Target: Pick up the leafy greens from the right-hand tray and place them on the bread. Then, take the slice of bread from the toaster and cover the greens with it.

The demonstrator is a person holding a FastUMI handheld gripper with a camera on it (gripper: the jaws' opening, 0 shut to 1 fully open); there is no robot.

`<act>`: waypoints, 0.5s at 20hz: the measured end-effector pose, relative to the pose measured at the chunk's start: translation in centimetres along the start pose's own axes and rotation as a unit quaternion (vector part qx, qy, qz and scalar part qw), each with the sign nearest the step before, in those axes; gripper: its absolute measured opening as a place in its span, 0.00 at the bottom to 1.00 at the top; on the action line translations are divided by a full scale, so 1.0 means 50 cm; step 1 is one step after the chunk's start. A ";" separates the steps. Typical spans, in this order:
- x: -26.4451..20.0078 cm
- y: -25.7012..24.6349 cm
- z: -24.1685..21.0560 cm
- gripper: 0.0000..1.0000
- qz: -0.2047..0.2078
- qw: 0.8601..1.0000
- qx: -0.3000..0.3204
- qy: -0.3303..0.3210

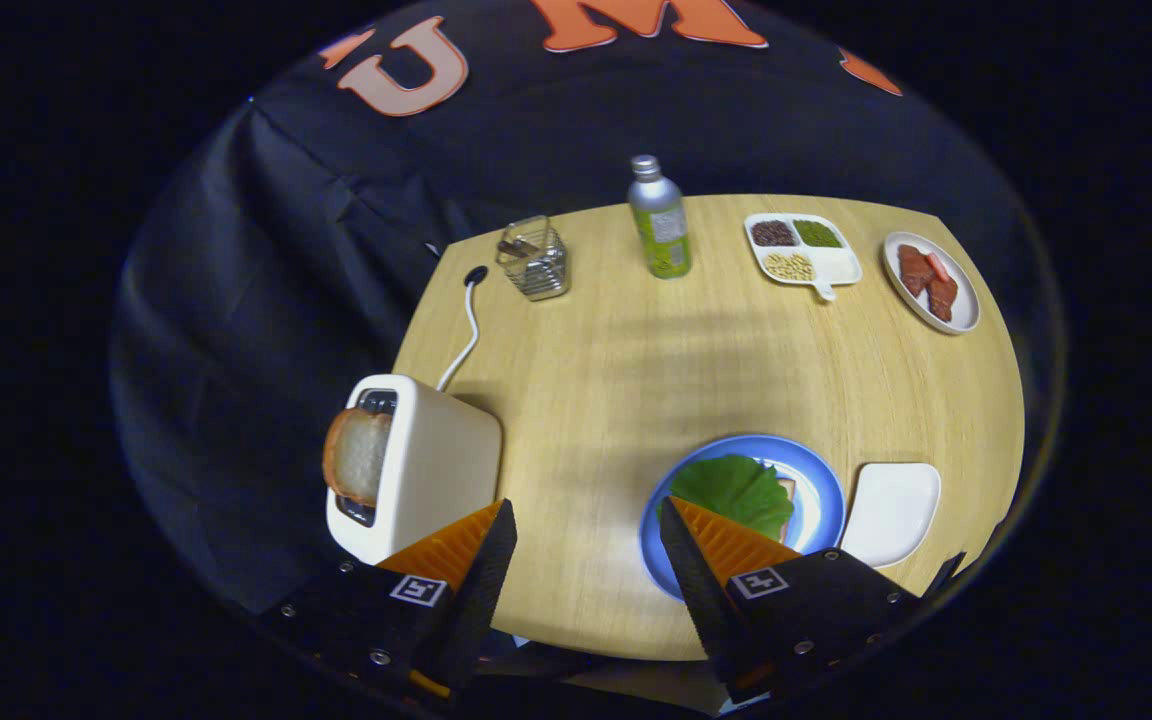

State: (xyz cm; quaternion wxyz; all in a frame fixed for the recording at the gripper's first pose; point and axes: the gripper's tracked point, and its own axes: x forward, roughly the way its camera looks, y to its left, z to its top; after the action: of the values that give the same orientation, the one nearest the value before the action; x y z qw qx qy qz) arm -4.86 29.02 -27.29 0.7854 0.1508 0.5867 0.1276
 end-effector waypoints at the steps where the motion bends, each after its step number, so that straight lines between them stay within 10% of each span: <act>1: -0.005 0.036 0.010 0.88 0.011 1.000 -0.010 0.000; 10: 0.031 0.252 0.020 0.88 0.031 0.993 -0.099 0.051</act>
State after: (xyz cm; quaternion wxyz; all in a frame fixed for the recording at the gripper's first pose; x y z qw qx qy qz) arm -3.76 41.14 -23.50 0.7612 0.0832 0.6055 0.2168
